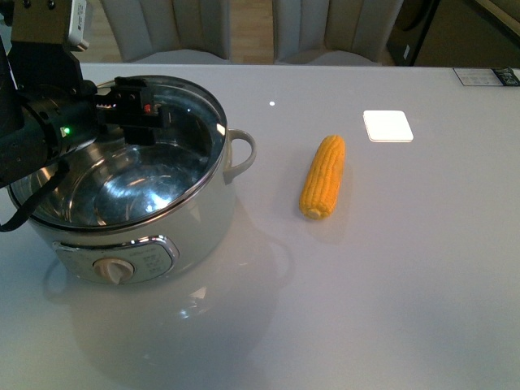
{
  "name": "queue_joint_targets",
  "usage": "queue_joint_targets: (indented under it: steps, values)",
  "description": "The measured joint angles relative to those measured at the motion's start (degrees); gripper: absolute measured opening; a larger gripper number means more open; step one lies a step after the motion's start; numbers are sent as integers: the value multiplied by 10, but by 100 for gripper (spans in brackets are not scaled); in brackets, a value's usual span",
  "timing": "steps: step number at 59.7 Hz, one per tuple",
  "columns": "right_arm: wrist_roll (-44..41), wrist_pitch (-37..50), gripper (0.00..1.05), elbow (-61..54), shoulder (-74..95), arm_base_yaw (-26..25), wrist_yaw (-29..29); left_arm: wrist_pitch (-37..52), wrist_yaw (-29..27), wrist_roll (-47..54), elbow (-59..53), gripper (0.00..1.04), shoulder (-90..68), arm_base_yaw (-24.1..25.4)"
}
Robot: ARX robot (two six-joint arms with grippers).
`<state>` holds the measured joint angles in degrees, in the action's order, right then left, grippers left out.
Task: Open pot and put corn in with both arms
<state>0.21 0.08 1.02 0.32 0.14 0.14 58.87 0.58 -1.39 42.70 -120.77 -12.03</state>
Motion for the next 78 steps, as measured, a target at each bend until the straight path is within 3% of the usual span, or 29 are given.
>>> queue_joint_targets:
  steps: [9,78]
  values:
    - [0,0,96,0,0,0,0,1,-8,-10,0,43,0,0]
    - [0,0,96,0,0,0,0,-55,-21,18,9,42,58,-1]
